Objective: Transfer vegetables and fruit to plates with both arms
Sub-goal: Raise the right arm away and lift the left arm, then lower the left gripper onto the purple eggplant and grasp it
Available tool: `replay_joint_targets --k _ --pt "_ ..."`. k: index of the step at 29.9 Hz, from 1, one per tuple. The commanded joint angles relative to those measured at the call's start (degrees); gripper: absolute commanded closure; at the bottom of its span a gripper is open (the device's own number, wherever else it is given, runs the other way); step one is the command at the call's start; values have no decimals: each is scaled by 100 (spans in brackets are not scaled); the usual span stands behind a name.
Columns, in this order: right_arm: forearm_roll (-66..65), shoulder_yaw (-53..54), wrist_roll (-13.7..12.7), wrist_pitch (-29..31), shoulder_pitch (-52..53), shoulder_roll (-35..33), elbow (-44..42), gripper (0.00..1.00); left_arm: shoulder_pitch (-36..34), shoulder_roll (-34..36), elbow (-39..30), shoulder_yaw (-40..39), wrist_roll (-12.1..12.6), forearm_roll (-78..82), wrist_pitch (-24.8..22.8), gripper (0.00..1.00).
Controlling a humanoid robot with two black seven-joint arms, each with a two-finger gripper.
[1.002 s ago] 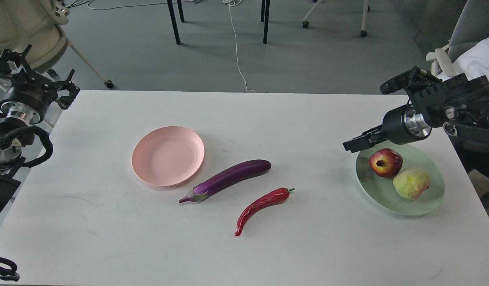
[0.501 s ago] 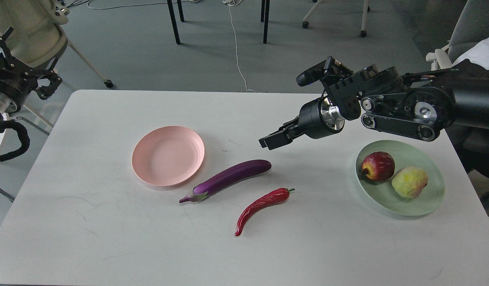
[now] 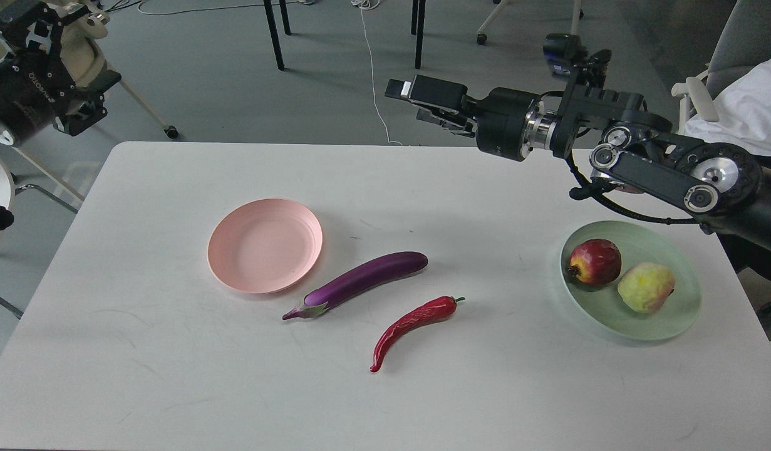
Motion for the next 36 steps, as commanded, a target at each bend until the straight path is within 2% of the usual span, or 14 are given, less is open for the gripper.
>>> replay_joint_targets --k 1,7,12,19,25,28,36 --pt "83 1071 -10 -11 -679 -13 3 1 -8 252 -1078 64 -24 1065 3 2" --pt "1074 2153 -10 -11 -1524 -224 -6 1 -52 -54 -2231 73 -24 3042 3 2" --pt "2524 2584 7 -2 -1911 -523 -93 1 -53 -888 -2540 108 -15 5141 3 2" --pt "4467 3006 -10 199 -2648 -786 -269 1 -43 -2023 -2487 511 -33 7762 3 3" --pt "5488 3436 -10 971 -3553 -884 -269 1 -70 -2463 -2338 1354 -33 9143 3 6" --pt "5778 3718 -10 1473 -3984 -884 -269 1 -140 -2525 -2259 1856 -33 9583 3 11" --pt "6007 3903 -1 1506 -4495 -884 -269 1 -290 -2999 -1337 2436 -33 9787 3 21"
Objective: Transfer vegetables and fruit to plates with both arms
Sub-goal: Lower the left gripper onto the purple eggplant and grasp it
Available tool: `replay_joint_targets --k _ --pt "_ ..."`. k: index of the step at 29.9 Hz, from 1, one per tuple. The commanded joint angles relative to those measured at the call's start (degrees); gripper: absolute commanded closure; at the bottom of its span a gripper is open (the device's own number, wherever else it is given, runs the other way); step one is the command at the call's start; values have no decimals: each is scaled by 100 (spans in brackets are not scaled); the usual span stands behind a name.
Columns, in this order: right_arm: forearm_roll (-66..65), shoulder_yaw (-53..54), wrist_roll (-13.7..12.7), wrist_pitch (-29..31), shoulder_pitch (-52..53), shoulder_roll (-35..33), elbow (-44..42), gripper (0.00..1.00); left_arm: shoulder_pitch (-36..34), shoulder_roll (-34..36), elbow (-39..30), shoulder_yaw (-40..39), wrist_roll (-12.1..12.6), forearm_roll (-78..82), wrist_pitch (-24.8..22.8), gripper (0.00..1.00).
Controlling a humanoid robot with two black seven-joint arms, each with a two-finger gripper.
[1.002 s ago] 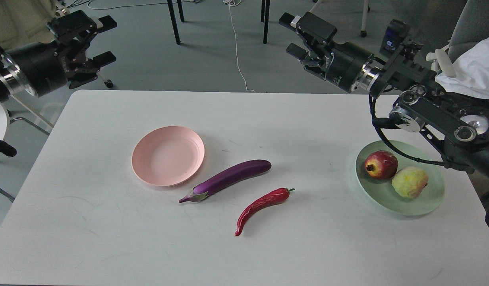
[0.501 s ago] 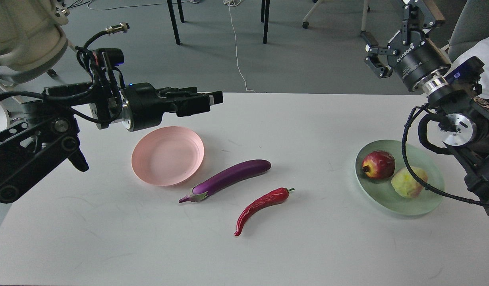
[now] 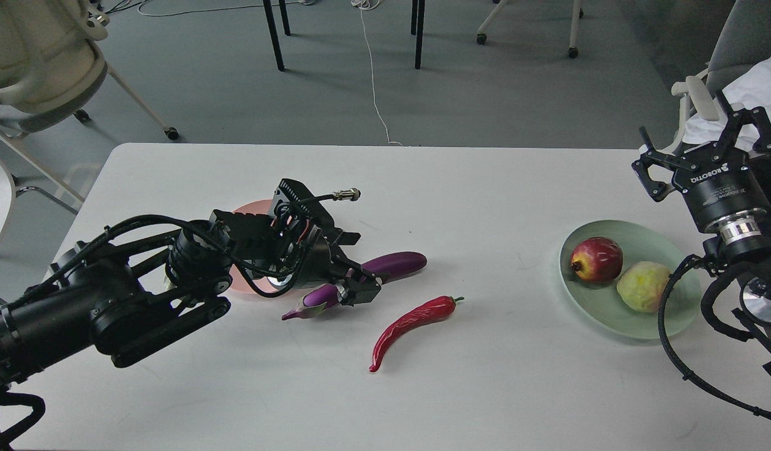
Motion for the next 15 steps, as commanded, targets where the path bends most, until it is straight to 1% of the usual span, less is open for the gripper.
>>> replay_joint_targets --k 1,3,5,7,9,11,12,14,15 --pt "10 33 8 3 -99 -8 1 1 -18 -223 529 226 1 74 13 23" --pt "19 33 8 3 -108 -17 10 1 -18 -293 846 445 -7 197 197 30" --pt "10 41 8 3 -108 -17 18 1 -26 -302 1093 683 -25 226 390 33" --pt "19 41 8 3 -108 -17 36 1 -26 -294 1137 737 -121 226 540 39" --pt "10 41 8 3 -108 -9 27 1 -35 -276 1146 737 -166 226 558 45" --pt "10 41 8 3 -108 -9 18 1 -53 -276 1146 737 -174 226 558 55" --pt "10 41 8 3 -108 -9 18 1 -70 -285 1138 737 -174 226 558 62" --pt "10 41 8 3 -108 -9 18 1 -88 -294 1111 728 -174 215 558 70" --pt "10 41 8 3 -108 -9 18 1 -88 -285 1076 719 -166 206 558 79"
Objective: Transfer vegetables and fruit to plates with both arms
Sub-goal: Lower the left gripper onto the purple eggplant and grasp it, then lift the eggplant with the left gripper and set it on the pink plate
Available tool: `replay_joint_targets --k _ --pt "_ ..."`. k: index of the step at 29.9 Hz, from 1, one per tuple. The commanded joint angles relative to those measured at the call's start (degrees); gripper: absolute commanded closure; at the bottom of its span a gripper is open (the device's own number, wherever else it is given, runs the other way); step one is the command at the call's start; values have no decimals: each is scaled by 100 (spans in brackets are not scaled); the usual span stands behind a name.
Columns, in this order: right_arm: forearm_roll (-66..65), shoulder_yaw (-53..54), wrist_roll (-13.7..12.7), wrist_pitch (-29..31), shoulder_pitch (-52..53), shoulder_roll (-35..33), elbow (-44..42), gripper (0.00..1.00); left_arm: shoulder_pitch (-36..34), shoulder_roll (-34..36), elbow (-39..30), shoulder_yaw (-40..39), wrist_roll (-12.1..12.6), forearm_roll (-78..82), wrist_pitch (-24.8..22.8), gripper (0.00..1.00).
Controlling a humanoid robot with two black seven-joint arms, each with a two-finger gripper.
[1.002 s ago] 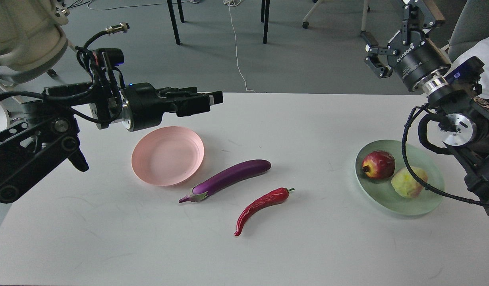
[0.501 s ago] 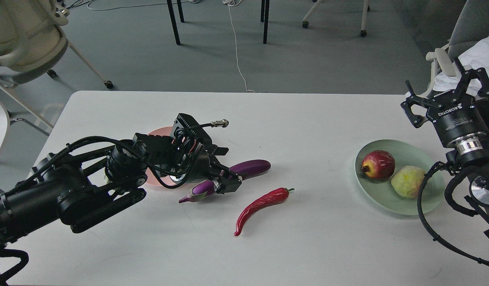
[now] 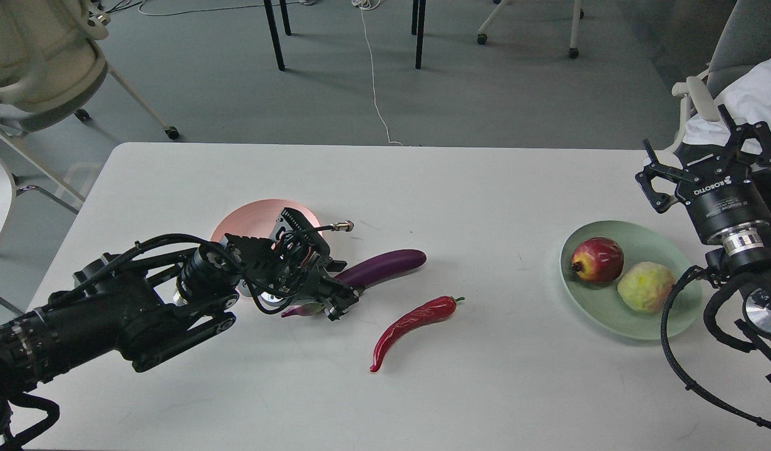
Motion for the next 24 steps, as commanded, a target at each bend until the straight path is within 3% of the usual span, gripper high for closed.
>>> replay_joint_targets --k 1,3,12,17,24 --pt "-1 -1 0 0 0 2 -3 1 -22 9 -69 -24 7 -30 2 84" --pt "-1 -10 0 0 -17 2 -3 1 -66 35 -113 -86 7 -47 2 90" --pt "-10 -1 9 0 -88 2 -38 1 -541 1009 -887 -473 7 -1682 -59 89" --pt "-10 -10 9 0 -88 55 -29 1 -497 1669 -519 -394 7 -1700 -68 88" --pt "-10 -27 9 0 -88 72 -12 1 -479 1670 150 -7 7 -1717 -16 79"
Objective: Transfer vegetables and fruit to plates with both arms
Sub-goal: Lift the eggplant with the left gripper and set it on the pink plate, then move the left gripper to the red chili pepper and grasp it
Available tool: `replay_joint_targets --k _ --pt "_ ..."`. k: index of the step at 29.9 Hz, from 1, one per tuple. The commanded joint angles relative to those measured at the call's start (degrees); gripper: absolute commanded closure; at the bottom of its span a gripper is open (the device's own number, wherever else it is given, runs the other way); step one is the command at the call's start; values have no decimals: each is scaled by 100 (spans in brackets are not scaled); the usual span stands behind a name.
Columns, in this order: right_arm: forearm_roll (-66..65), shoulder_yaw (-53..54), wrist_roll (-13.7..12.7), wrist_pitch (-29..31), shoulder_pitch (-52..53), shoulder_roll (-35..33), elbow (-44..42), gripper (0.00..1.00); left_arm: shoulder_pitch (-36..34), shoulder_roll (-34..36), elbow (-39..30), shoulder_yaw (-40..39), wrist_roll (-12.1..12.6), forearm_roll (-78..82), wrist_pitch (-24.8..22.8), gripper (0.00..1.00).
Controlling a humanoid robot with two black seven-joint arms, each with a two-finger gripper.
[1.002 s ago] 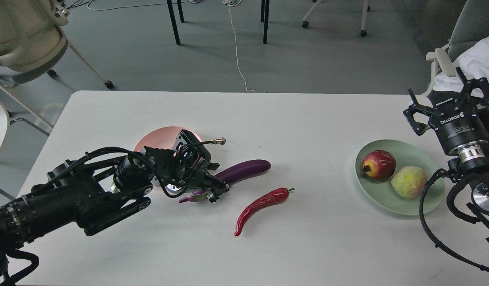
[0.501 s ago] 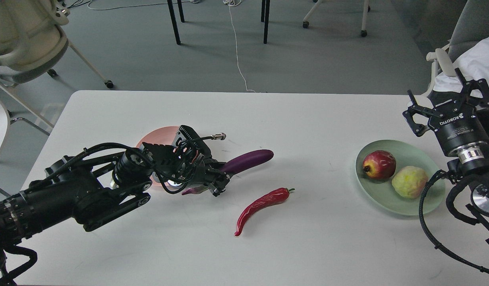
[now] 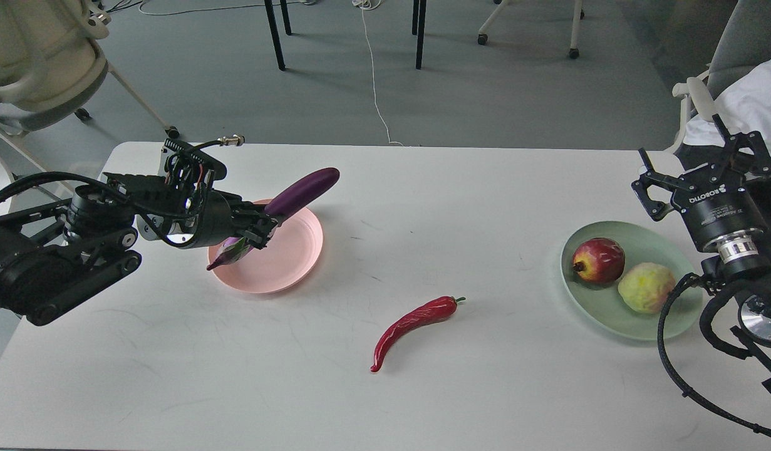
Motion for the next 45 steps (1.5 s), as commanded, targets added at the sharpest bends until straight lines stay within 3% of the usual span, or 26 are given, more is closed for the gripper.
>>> replay_joint_targets --k 1,5,9,17,24,32,41,45 --pt "0 -2 -1 0 1 6 9 1 20 -34 139 143 11 -19 33 75" --pt "-8 -2 -1 0 1 -3 9 1 90 -60 139 134 11 -19 252 37" --pt "-8 -10 -1 0 1 -12 0 1 90 -60 139 143 -33 -19 358 32" --pt "-8 -28 -1 0 -25 23 0 1 38 -34 -150 116 -156 -19 358 28" --pt "-8 33 -1 0 -51 -20 -26 1 -147 -33 -1582 125 -113 16 279 26" --pt "9 253 -1 0 -342 -188 -149 1 -147 -1369 -1241 266 -16 666 86 27" --pt "9 271 8 0 -394 -249 -149 1 -112 -2230 -845 730 -7 1220 6 34" --pt "9 271 26 0 -394 -249 -149 1 -16 -2415 -836 819 186 1246 15 38"
